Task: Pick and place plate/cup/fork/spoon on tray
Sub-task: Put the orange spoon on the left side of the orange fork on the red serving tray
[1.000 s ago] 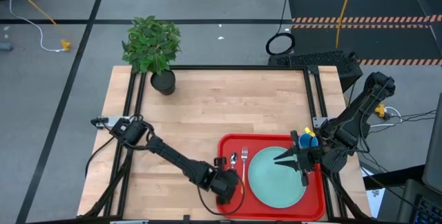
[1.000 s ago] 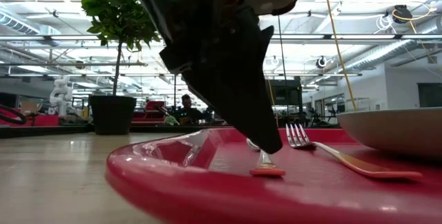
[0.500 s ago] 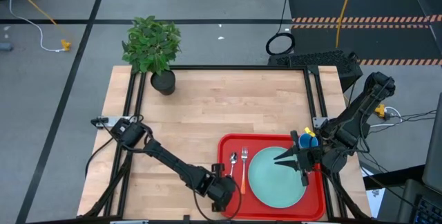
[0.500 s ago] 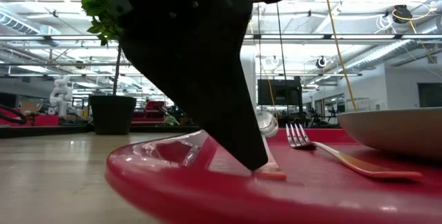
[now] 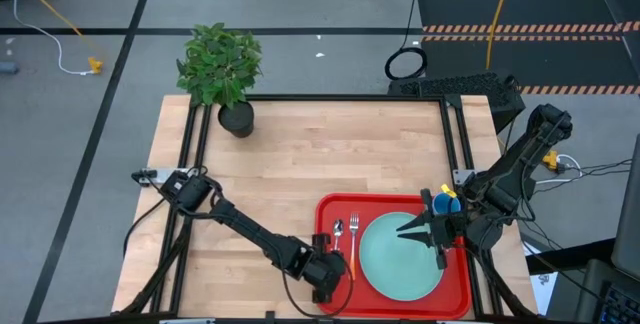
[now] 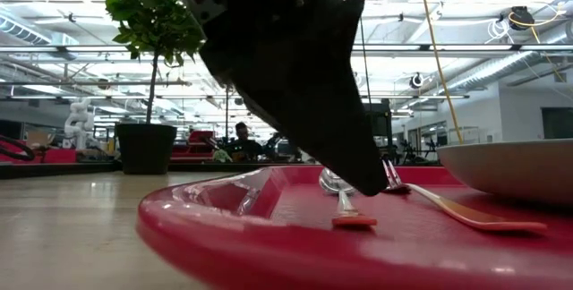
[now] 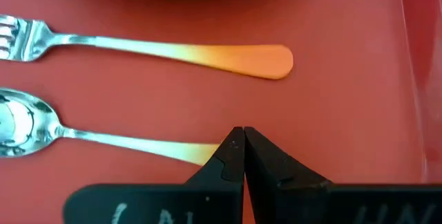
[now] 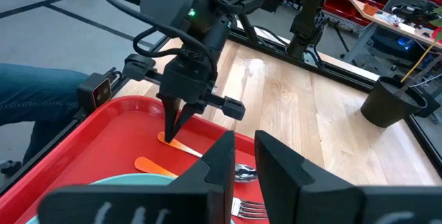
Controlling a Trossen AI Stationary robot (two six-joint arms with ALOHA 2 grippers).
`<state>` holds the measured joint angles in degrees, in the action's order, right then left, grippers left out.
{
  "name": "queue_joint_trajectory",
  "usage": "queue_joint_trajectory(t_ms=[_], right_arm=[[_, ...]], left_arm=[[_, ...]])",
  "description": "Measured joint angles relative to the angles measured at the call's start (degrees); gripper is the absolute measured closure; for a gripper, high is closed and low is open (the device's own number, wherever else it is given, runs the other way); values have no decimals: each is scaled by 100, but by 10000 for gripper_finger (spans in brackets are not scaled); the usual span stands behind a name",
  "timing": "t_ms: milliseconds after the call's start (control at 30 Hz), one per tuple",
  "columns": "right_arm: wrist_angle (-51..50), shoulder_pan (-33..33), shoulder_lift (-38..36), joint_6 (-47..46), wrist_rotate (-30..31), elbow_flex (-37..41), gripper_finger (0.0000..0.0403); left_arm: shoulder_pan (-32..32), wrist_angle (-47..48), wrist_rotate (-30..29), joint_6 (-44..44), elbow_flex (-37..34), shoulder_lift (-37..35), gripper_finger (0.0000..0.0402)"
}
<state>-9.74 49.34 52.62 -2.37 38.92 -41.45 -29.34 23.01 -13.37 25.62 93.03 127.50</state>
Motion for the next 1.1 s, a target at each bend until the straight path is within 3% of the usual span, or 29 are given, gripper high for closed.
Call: queue_joint_trajectory(t_ms=[333,767,1100], right_arm=[[0,0,-2,2,1,0,355],[-1,0,0,2,0,0,355],[-32,0,-2,2,0,-2,355]], left_arm=[[-11,9,243,-48,-2,0,399],[112,218,28,-2,-6,52,399],[157,-194,26,11,7,243,399]])
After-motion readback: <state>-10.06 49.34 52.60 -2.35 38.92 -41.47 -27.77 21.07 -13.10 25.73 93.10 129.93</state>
